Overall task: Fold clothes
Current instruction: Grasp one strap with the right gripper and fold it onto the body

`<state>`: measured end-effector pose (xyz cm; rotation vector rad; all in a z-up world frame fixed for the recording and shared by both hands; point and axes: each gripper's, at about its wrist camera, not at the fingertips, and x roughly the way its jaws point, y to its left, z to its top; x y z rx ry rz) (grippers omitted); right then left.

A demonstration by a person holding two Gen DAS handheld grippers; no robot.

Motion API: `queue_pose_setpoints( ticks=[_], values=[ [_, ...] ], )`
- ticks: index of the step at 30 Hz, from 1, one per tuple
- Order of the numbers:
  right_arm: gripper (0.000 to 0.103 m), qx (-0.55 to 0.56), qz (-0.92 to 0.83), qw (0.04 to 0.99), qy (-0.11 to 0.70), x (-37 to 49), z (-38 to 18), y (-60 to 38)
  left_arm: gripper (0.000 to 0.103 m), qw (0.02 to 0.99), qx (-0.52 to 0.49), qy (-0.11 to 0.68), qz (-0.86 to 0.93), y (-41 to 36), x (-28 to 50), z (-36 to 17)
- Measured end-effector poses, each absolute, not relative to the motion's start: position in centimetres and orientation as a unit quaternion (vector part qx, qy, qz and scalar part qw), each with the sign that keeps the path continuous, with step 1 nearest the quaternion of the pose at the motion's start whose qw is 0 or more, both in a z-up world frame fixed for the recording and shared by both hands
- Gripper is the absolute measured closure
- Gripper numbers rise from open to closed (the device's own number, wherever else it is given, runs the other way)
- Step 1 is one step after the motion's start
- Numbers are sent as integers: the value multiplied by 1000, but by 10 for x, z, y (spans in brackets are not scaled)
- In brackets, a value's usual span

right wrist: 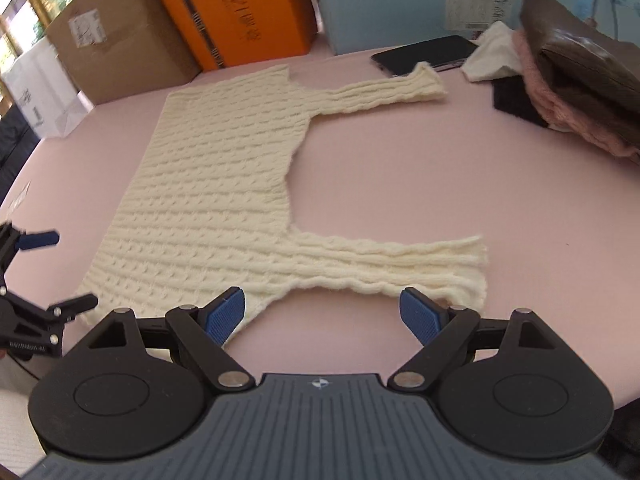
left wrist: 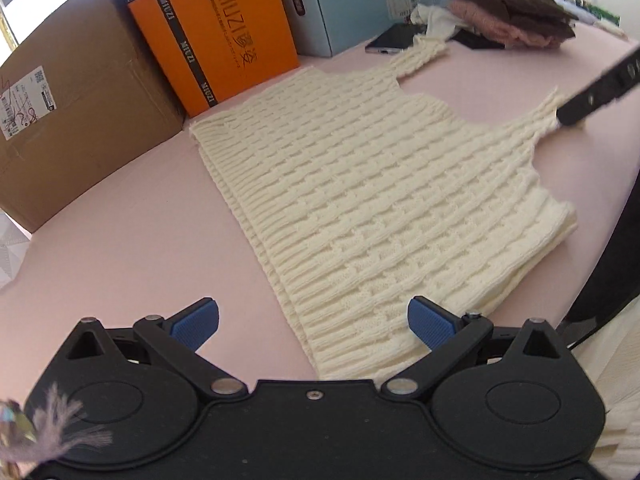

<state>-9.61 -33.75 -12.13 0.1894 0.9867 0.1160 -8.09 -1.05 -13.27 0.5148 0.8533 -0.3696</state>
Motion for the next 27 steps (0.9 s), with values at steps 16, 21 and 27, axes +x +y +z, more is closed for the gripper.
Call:
queue_pose_setpoints(
  ticks=[16, 21, 27],
  values=[
    [73, 128, -38, 871, 474, -72, -150, -382, 0, 854, 269, 391, -212, -15, -63, -123],
    [86, 178, -11, 878, 445, -72, -119, -378, 0, 861, 260, 384, -211, -13, -58, -121],
    [86, 357, 128, 830, 408, -66, -102, -347, 0, 863, 245, 389, -209, -8, -55, -124]
  ],
)
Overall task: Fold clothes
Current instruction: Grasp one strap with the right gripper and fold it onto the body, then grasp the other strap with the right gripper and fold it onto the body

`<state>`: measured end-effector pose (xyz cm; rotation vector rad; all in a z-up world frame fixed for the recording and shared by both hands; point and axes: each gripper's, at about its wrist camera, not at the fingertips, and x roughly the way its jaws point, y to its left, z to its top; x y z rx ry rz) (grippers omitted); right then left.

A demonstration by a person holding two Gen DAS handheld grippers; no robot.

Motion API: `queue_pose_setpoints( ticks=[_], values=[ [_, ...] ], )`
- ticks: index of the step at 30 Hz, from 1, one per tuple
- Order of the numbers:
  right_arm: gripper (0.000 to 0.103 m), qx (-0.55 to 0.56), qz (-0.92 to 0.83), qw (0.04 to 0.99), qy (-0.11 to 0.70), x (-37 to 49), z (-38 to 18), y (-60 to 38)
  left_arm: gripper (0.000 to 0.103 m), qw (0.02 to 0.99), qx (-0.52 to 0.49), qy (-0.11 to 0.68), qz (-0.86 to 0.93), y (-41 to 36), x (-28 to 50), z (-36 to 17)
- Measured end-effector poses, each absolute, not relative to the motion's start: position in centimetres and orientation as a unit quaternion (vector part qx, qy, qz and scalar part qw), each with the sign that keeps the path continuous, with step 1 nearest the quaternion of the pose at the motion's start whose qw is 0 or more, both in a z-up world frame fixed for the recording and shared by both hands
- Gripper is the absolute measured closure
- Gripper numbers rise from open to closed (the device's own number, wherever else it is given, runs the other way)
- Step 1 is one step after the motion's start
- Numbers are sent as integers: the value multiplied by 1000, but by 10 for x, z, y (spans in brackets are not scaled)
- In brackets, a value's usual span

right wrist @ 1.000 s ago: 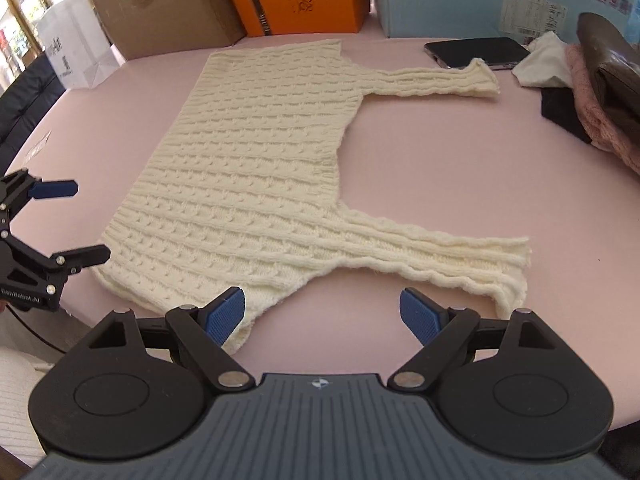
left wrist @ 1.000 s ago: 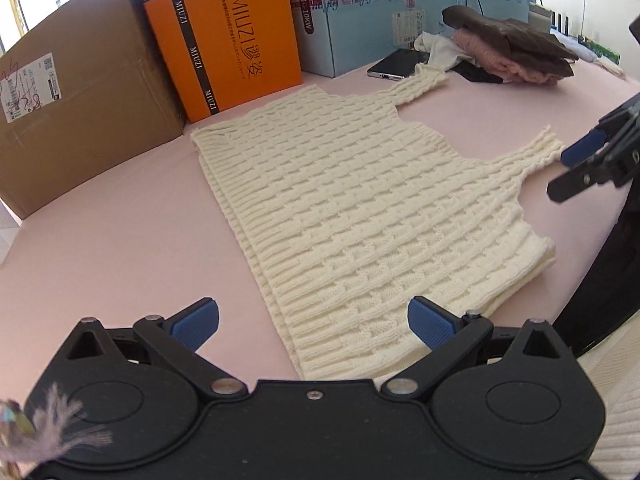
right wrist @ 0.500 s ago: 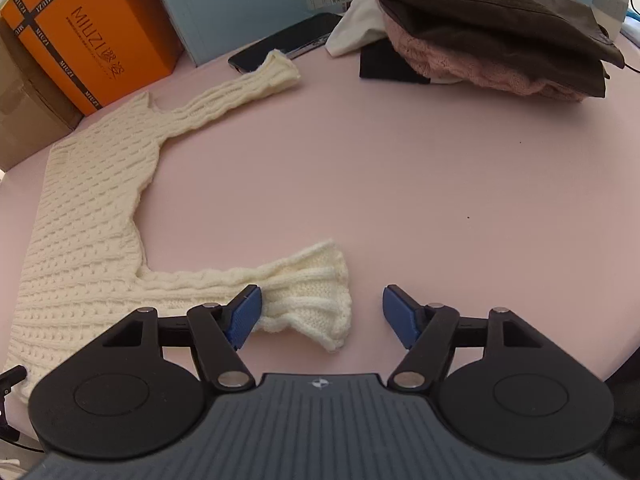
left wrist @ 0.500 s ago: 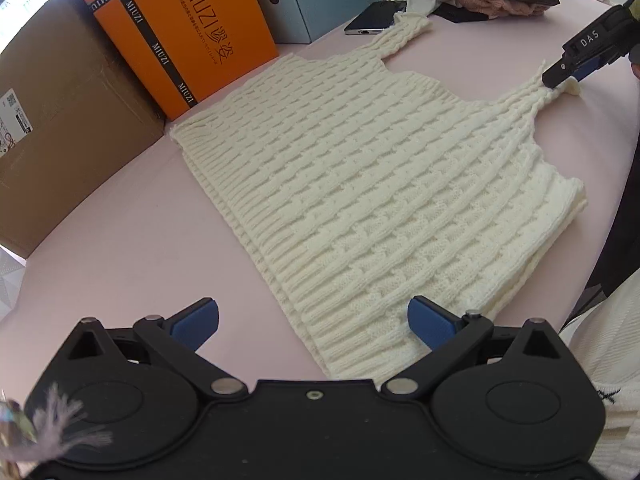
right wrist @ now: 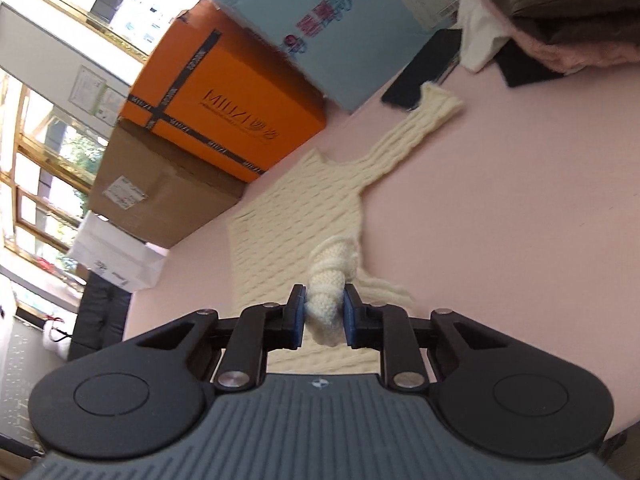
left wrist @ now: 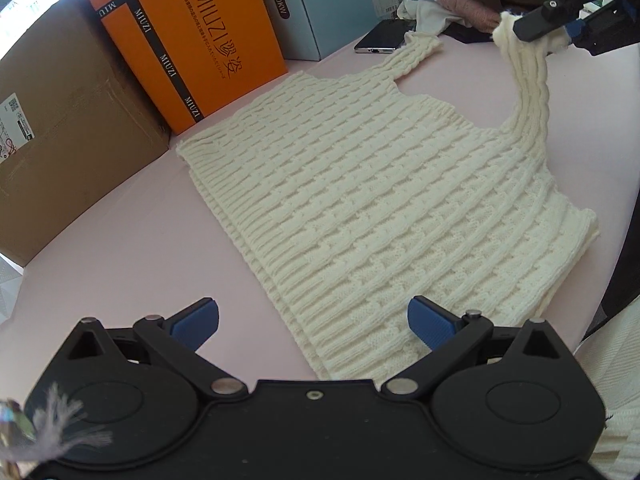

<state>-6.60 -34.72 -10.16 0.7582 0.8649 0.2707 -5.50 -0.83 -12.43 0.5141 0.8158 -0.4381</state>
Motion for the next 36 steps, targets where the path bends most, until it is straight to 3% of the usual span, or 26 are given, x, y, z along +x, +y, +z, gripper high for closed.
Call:
queue_pose_setpoints(
  ticks=[8, 10, 12, 14, 20, 27, 30, 34, 36],
  values=[
    [85, 284, 207, 797, 492, -24, -137, -258, 0, 870, 234, 389, -192, 5, -56, -121],
    [81, 259, 202, 794, 512, -17, -146, -246, 0, 872, 232, 388, -188, 8, -55, -120],
    [59, 255, 202, 783, 530, -12, -152, -238, 0, 873, 230, 387, -187, 10, -54, -118],
    [46, 255, 221, 782, 525, -12, -149, -232, 0, 875, 227, 384, -191, 10, -52, -116],
    [39, 276, 203, 829, 442, 1, -112, -259, 0, 877, 227, 367, -210, 4, -46, -109],
    [39, 267, -13, 885, 380, 46, -115, -344, 0, 892, 142, 333, -270, -13, -24, -81],
    [39, 275, -85, 886, 364, 62, -128, -372, 0, 870, 188, 346, -296, -34, -22, -93],
    [39, 231, -124, 900, 349, 81, -144, -385, 0, 812, 333, 379, -292, -54, -33, -131],
    [40, 184, -120, 909, 355, 90, -151, -388, 0, 812, 355, 354, -300, -50, -43, -136]
  ],
)
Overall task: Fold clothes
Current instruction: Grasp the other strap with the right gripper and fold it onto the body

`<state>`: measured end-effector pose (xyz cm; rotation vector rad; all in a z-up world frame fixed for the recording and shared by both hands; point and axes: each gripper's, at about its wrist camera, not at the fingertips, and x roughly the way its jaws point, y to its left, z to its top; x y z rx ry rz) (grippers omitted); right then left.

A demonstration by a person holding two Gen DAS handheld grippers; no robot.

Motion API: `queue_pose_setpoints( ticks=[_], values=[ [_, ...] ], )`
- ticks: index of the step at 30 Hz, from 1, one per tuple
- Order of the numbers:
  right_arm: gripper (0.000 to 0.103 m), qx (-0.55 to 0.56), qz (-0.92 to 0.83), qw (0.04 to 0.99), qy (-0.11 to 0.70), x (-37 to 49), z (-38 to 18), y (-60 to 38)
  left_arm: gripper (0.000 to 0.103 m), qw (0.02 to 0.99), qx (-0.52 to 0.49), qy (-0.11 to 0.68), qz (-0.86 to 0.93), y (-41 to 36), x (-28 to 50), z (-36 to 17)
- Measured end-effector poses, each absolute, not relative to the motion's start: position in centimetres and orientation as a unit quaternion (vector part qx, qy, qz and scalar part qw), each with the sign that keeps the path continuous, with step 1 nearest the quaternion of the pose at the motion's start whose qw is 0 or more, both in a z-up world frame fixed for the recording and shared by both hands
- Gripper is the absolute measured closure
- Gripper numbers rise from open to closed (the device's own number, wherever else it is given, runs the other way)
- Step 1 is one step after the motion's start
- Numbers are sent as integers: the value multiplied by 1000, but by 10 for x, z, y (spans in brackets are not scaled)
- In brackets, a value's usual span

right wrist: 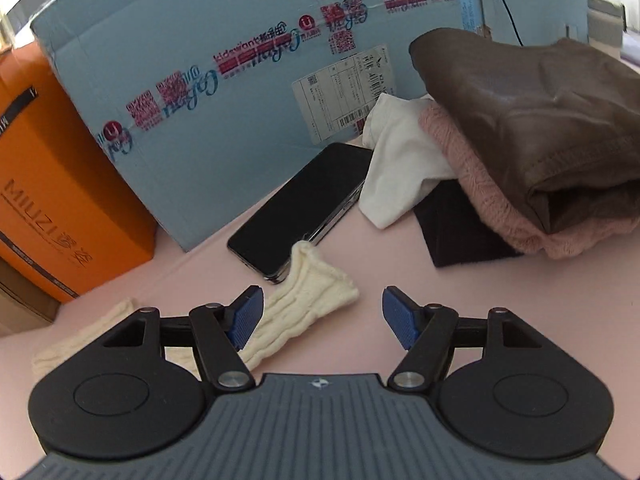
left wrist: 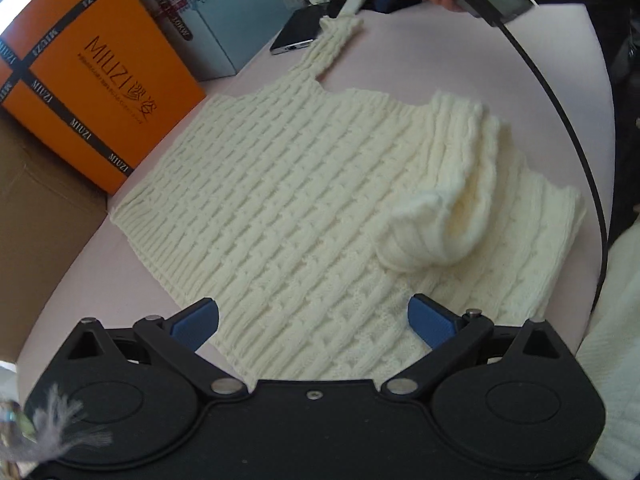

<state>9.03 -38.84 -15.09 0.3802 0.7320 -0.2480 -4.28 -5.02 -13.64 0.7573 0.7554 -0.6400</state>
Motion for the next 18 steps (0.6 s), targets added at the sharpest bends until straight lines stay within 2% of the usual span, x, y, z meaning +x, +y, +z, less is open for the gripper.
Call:
queue_pose_setpoints(
  ticks=[4, 7, 9, 12, 18],
  values=[
    [41, 119, -89, 912, 382, 110, -165, -387, 0, 812, 334, 374, -297, -44, -36, -136],
    [59, 123, -68, 912, 384, 117, -172, -387, 0, 815, 313, 389, -294, -41, -33, -136],
    [89, 136, -45, 911, 387, 119, -169, -384, 0, 814, 310, 392, -294, -43, -32, -137],
    [91, 142, -33, 919, 366, 113, -153, -373, 0, 815, 309, 392, -295, -45, -31, -137],
    [91, 236, 75, 923, 295, 88, -107, -341, 0, 817, 304, 393, -291, -45, -31, -136]
  ],
)
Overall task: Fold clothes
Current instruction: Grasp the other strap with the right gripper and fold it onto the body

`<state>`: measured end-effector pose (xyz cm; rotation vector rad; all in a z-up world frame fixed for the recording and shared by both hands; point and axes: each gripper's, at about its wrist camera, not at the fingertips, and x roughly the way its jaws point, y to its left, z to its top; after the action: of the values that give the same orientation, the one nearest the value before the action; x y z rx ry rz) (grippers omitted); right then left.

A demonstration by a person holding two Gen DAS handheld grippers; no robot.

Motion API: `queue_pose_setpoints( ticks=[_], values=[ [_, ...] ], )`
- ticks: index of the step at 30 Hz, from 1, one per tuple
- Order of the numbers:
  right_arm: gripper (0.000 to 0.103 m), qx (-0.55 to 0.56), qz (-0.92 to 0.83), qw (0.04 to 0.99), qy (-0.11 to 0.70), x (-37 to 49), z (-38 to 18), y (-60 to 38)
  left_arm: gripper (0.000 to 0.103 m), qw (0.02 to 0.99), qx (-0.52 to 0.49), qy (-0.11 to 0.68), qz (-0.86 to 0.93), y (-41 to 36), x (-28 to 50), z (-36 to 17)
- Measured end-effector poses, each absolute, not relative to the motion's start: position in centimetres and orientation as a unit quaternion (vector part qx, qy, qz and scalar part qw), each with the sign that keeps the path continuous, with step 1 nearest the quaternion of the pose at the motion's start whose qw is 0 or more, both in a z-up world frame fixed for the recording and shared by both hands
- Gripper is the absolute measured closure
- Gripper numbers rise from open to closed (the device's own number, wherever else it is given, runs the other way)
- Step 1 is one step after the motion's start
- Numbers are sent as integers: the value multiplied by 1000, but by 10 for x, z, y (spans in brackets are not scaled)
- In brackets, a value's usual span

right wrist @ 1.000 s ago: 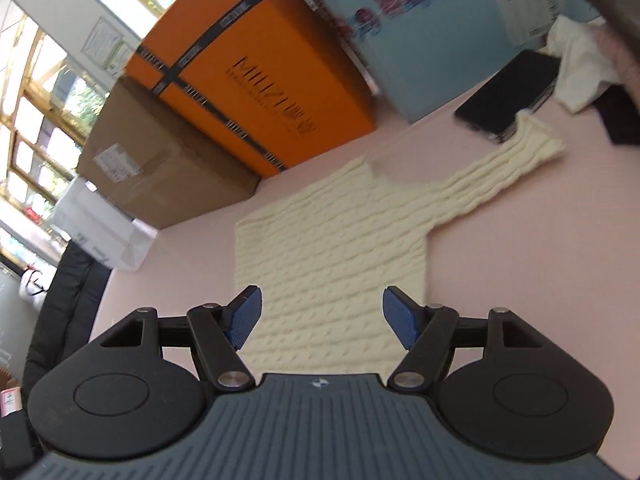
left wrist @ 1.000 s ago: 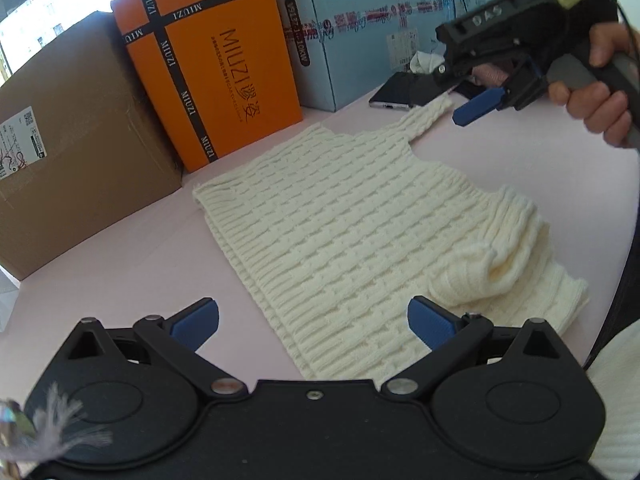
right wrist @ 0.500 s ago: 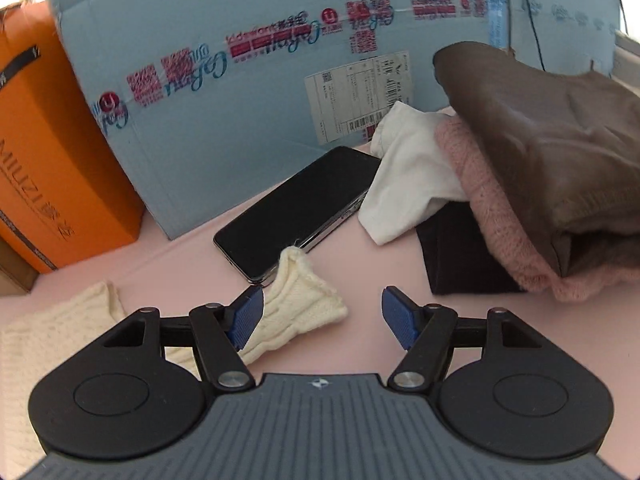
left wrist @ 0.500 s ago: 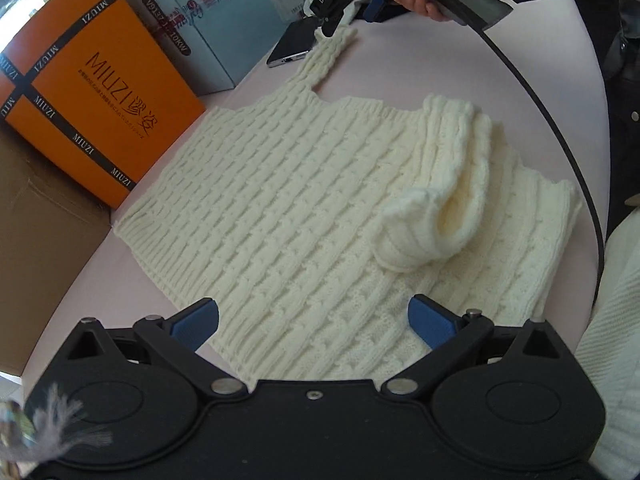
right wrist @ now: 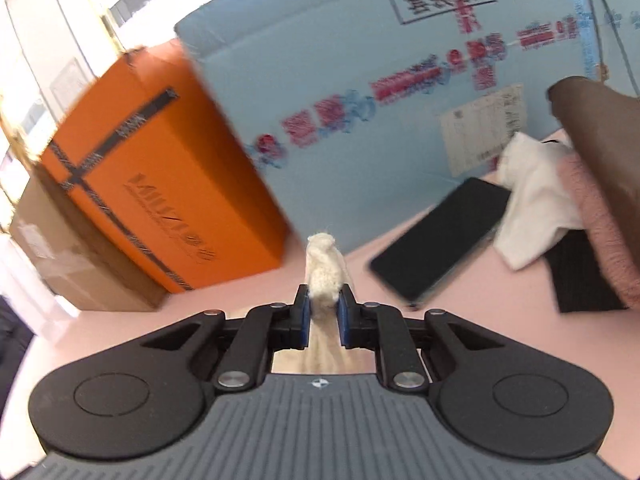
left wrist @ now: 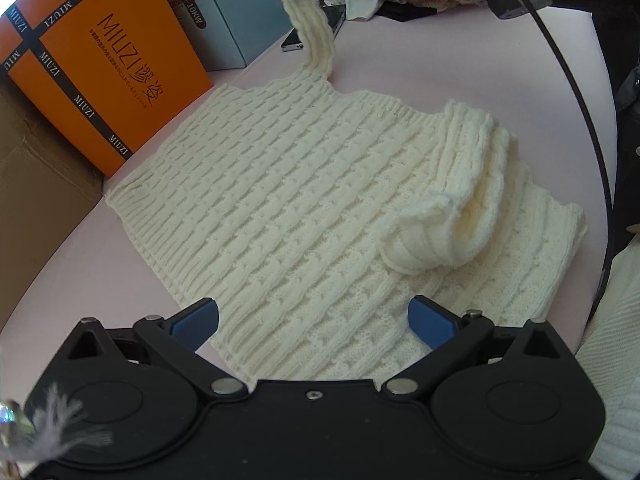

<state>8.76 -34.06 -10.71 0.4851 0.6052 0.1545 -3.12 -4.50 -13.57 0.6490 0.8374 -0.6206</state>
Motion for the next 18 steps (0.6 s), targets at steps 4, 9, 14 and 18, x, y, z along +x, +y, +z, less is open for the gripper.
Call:
queue_pose_setpoints(
  ticks=[4, 9, 14, 18],
  values=[
    [91, 251, 133, 910, 302, 91, -105, -298, 0, 833, 304, 379, -266, -38, -34, -128],
    [91, 208, 164, 899, 348, 98, -123, -249, 0, 872, 255, 375, -183, 1, -35, -110],
    [82, 174, 188, 886, 387, 100, -138, -223, 0, 903, 158, 380, -120, 69, -43, -86],
    [44, 144, 228, 867, 419, 96, -144, -209, 0, 925, 93, 368, -26, 118, -61, -72]
  ],
)
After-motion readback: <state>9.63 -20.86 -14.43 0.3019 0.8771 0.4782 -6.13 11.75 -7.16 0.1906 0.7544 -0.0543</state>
